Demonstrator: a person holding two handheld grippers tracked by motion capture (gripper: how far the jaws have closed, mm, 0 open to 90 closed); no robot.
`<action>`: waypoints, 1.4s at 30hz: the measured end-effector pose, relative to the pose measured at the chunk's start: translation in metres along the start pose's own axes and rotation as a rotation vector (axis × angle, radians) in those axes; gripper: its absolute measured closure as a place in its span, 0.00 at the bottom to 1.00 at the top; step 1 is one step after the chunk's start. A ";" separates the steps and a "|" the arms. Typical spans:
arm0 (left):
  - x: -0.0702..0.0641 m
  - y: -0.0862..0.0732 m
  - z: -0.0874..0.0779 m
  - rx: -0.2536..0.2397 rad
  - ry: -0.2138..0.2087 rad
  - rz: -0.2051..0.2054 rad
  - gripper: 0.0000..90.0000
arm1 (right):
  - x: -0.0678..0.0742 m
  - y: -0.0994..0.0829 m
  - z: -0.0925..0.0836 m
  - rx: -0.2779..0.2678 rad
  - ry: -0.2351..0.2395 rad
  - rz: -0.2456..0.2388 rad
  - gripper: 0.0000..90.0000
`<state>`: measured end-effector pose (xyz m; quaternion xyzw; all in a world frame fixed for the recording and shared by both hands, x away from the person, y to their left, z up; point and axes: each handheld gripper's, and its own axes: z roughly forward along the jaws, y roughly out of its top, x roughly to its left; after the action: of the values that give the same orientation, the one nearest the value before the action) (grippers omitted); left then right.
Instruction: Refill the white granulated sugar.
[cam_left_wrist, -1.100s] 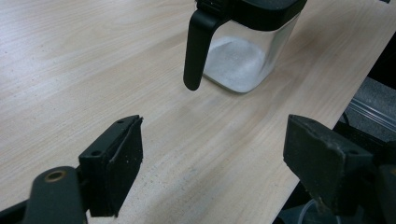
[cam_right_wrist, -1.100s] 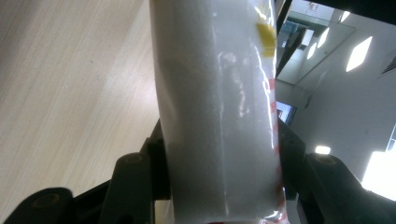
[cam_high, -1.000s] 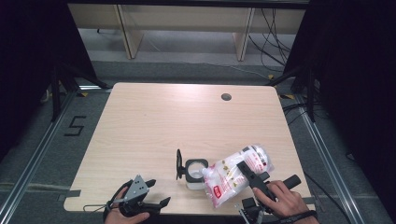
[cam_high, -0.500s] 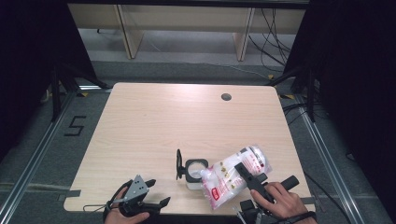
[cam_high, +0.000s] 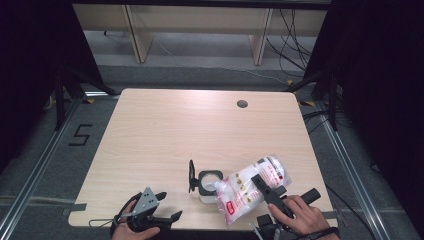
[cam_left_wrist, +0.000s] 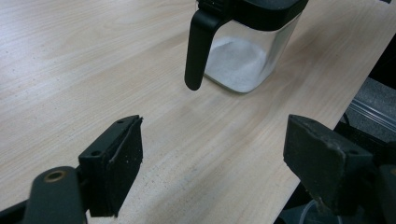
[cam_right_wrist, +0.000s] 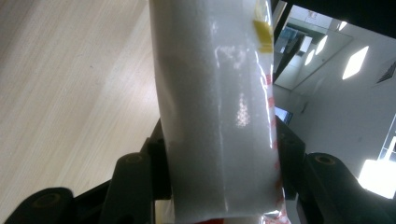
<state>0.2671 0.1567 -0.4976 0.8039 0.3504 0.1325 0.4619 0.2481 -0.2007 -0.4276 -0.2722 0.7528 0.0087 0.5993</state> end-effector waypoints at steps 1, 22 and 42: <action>0.000 0.000 0.000 0.000 0.000 0.010 0.21 | 0.000 0.000 0.000 0.001 0.002 0.000 0.61; 0.000 0.000 0.000 0.000 0.000 0.004 0.21 | -0.001 -0.003 0.000 0.004 0.018 -0.009 0.61; 0.002 0.001 -0.001 -0.001 0.001 0.030 0.21 | -0.002 0.000 -0.001 0.002 0.004 -0.004 0.61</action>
<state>0.2684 0.1583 -0.4970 0.8088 0.3386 0.1397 0.4600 0.2471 -0.2006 -0.4258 -0.2731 0.7535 0.0061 0.5980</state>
